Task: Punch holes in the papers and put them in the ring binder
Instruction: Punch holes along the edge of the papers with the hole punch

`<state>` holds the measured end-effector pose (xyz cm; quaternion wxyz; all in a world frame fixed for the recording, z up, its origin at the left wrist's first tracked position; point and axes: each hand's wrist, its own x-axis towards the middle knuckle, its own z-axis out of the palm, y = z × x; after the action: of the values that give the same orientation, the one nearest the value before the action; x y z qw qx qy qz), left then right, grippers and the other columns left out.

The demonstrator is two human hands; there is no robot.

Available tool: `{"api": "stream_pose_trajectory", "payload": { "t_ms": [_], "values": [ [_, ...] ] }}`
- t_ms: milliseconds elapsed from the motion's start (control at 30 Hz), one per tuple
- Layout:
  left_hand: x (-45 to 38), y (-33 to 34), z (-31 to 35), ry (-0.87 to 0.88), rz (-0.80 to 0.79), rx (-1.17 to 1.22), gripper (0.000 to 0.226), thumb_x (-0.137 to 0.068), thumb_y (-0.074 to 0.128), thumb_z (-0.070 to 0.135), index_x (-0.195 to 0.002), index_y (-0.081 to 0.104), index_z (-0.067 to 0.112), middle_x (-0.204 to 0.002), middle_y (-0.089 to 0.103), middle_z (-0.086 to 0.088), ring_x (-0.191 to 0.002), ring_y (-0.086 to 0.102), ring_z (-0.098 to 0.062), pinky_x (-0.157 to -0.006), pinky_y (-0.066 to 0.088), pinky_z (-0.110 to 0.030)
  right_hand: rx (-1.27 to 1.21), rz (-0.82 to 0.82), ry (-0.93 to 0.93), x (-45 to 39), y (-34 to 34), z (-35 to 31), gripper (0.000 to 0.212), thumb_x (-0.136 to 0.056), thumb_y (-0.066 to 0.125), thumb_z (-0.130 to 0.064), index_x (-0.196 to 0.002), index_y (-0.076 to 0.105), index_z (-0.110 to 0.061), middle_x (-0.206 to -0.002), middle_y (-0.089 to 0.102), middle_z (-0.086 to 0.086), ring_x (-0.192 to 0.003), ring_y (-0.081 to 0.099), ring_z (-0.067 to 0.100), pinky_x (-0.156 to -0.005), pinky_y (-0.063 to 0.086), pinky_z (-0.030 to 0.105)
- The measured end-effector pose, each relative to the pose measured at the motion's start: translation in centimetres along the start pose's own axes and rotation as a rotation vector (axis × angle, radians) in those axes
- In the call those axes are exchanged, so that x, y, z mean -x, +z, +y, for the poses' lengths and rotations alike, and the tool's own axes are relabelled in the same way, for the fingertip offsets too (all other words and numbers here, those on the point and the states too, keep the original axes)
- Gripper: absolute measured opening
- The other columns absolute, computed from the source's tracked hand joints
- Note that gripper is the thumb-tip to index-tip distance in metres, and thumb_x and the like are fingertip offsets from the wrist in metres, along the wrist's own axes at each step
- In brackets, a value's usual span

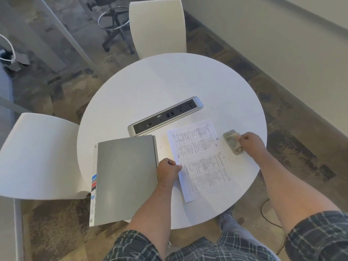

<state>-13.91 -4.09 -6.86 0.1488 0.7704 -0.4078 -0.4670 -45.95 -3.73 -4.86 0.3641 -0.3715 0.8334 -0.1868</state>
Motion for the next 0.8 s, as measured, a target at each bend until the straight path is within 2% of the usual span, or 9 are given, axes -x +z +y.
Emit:
{"api": "stream_pose_trajectory", "payload": {
  "t_ms": [100,200,367,500,567,633,667,733,800],
  "values": [
    [0.1,0.1,0.0,-0.009,0.011,-0.001,0.029,-0.079,0.084,0.009,-0.077,0.056,0.013,-0.08,0.063,0.001,-0.068,0.056,-0.014,-0.055,0.04,-0.023,-0.048,0.108,0.041,-0.3,-1.8,0.9,0.047,-0.105,0.053,-0.028,-0.063,0.038,-0.015,-0.059,0.039,0.002,-0.054,0.035,0.02,-0.051,0.024,0.032],
    [-0.2,0.2,-0.1,-0.016,0.013,0.004,0.03,-0.078,0.085,0.01,-0.075,0.056,0.015,-0.081,0.065,0.001,-0.072,0.058,-0.017,-0.057,0.042,-0.024,-0.077,0.104,0.041,-0.7,-2.6,1.7,0.047,-0.103,0.057,-0.029,-0.063,0.041,-0.01,-0.059,0.036,0.004,-0.055,0.032,0.021,-0.054,0.021,0.034],
    [-0.1,0.2,-0.1,-0.033,0.021,0.013,0.032,-0.077,0.087,0.011,-0.075,0.056,0.016,-0.084,0.067,0.0,-0.073,0.06,-0.019,-0.059,0.046,-0.025,-0.223,0.106,0.104,-1.0,-1.6,1.9,0.055,-0.101,0.061,-0.025,-0.057,0.027,-0.02,-0.057,0.026,0.0,-0.053,0.022,0.02,-0.056,0.016,0.034],
    [-0.1,0.4,-0.1,-0.025,0.027,0.008,0.032,-0.077,0.087,0.011,-0.075,0.055,0.016,-0.082,0.065,0.001,-0.073,0.06,-0.019,-0.061,0.048,-0.026,-0.273,0.126,0.138,-1.7,-1.0,1.7,0.053,-0.1,0.061,-0.025,-0.057,0.03,-0.02,-0.057,0.029,0.0,-0.053,0.024,0.02,-0.055,0.019,0.032],
    [-0.1,0.5,-0.1,-0.024,0.029,-0.002,0.032,-0.077,0.087,0.013,-0.075,0.056,0.016,-0.082,0.065,0.003,-0.073,0.06,-0.018,-0.065,0.048,-0.027,-0.297,0.128,0.144,-2.0,-0.7,1.9,0.048,-0.1,0.062,-0.026,-0.06,0.04,-0.012,-0.06,0.036,0.002,-0.058,0.031,0.021,-0.056,0.024,0.032],
    [-0.3,0.6,-0.1,-0.031,0.03,-0.013,0.031,-0.077,0.087,0.014,-0.076,0.057,0.016,-0.084,0.067,0.002,-0.074,0.06,-0.019,-0.067,0.05,-0.029,-0.296,0.148,0.131,-2.1,-0.6,2.2,0.038,-0.099,0.063,-0.03,-0.079,0.061,0.002,-0.072,0.056,0.007,-0.066,0.047,0.026,-0.062,0.038,0.034],
    [-0.3,0.6,-0.1,-0.035,0.031,-0.017,0.03,-0.077,0.087,0.015,-0.076,0.057,0.017,-0.085,0.068,0.001,-0.075,0.061,-0.019,-0.068,0.051,-0.03,-0.284,0.158,0.117,-2.1,-0.6,2.2,0.033,-0.099,0.064,-0.032,-0.093,0.068,0.0,-0.085,0.066,0.008,-0.074,0.057,0.028,-0.067,0.045,0.037],
    [-0.3,0.7,0.0,-0.041,0.03,-0.023,0.029,-0.077,0.088,0.016,-0.076,0.058,0.017,-0.086,0.07,0.0,-0.076,0.063,-0.02,-0.071,0.053,-0.032,-0.244,0.196,0.085,-1.5,-0.6,2.0,0.031,-0.098,0.065,-0.033,-0.115,0.068,-0.007,-0.105,0.069,0.006,-0.09,0.064,0.025,-0.078,0.051,0.039],
    [-0.4,0.7,0.1,-0.046,0.032,-0.022,0.028,-0.077,0.088,0.016,-0.076,0.06,0.017,-0.084,0.069,0.002,-0.077,0.064,-0.02,-0.075,0.055,-0.032,-0.164,0.299,0.008,-0.3,-0.3,1.7,0.038,-0.095,0.07,-0.035,-0.126,0.062,-0.014,-0.113,0.062,0.005,-0.096,0.06,0.02,-0.082,0.052,0.038]
  ]
}}
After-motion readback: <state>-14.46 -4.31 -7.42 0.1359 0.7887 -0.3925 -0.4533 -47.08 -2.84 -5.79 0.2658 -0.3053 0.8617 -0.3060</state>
